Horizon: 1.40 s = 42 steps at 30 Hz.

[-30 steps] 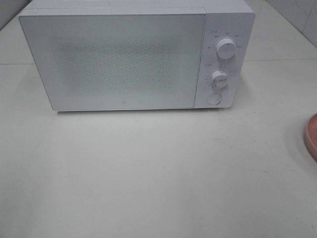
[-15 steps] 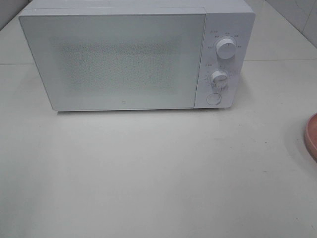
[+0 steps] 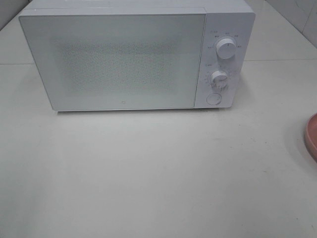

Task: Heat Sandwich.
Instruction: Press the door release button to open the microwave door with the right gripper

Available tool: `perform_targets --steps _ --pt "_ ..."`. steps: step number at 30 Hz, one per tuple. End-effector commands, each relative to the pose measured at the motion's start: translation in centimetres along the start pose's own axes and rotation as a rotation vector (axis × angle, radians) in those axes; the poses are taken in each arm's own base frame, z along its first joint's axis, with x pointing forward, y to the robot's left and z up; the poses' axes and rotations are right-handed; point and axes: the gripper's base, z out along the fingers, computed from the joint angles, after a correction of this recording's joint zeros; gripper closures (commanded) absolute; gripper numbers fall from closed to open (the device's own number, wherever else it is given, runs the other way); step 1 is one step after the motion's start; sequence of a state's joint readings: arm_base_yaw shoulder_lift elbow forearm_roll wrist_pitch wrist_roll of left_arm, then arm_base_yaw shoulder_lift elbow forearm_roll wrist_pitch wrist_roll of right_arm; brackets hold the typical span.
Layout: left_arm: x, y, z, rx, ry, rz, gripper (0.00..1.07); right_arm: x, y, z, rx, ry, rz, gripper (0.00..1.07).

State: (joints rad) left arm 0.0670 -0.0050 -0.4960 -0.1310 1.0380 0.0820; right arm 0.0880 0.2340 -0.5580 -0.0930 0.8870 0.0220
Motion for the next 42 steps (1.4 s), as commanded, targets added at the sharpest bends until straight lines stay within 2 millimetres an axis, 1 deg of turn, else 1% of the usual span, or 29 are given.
perform_targets --steps 1,5,7,9,10,14,16,18,20,22,24,28,29,30,33,34,38,39,40,42 --pt "0.2 -0.1 -0.3 0.003 -0.027 0.0 0.09 -0.7 0.0 0.4 0.003 -0.014 -0.01 0.31" --pt "0.2 -0.1 -0.3 0.003 -0.027 0.0 0.09 -1.6 0.1 1.7 0.0 0.008 -0.015 0.31" --pt "0.2 -0.1 -0.3 0.003 -0.027 0.0 0.09 -1.8 0.1 2.0 -0.001 0.011 -0.016 0.31" --pt "0.2 -0.1 -0.3 0.003 -0.027 0.0 0.09 -2.3 0.2 2.8 -0.004 0.017 -0.019 0.31" --pt "0.2 -0.1 -0.3 0.003 -0.027 0.0 0.09 -2.3 0.2 2.8 -0.004 0.017 -0.019 0.31" --pt "0.2 -0.1 -0.3 0.003 -0.027 0.0 0.09 -3.1 0.3 4.2 -0.008 0.028 -0.024 0.31" --pt "0.2 -0.1 -0.3 0.003 -0.027 0.0 0.09 -3.3 0.3 4.4 -0.009 0.032 -0.025 0.31" --pt "0.2 -0.1 -0.3 0.003 -0.027 0.0 0.09 -3.7 0.4 5.3 -0.012 0.036 -0.027 0.31" --pt "0.2 -0.1 -0.3 0.003 -0.027 0.0 0.09 -3.8 0.4 5.6 -0.013 0.036 -0.028 0.31" --pt "0.2 -0.1 -0.3 0.003 -0.027 0.0 0.09 -4.2 0.5 6.5 -0.015 0.041 -0.031 0.31" --pt "0.2 -0.1 -0.3 0.003 -0.027 0.0 0.09 -4.4 0.5 6.8 -0.017 0.038 -0.031 0.31" --pt "0.2 -0.1 -0.3 0.003 -0.027 0.0 0.09 -5.1 0.6 8.2 -0.022 0.022 -0.032 0.31" --pt "0.2 -0.1 -0.3 0.003 -0.027 0.0 0.09 -5.1 0.6 8.2 -0.022 0.022 -0.032 0.31" --pt "0.2 -0.1 -0.3 0.003 -0.027 0.0 0.09 -5.4 0.7 8.9 -0.024 0.018 -0.025 0.31" --pt "0.2 -0.1 -0.3 0.003 -0.027 0.0 0.09 -5.8 0.8 9.7 -0.028 0.0 -0.01 0.31" --pt "0.2 -0.1 -0.3 0.003 -0.027 0.0 0.09 -5.8 0.8 9.7 -0.028 0.0 -0.01 0.31" --pt "0.2 -0.1 -0.3 0.003 -0.027 0.0 0.09 -6.3 0.9 11.2 -0.034 -0.024 -0.012 0.31" --pt "0.2 -0.1 -0.3 0.003 -0.027 0.0 0.09 -6.3 0.9 11.2 -0.034 -0.024 -0.012 0.31" --pt "0.2 -0.1 -0.3 0.003 -0.027 0.0 0.09 -6.5 1.0 11.8 -0.037 -0.023 -0.009 0.31" --pt "0.2 -0.1 -0.3 0.003 -0.027 0.0 0.09 -6.6 1.1 12.5 -0.04 -0.023 0.001 0.31"
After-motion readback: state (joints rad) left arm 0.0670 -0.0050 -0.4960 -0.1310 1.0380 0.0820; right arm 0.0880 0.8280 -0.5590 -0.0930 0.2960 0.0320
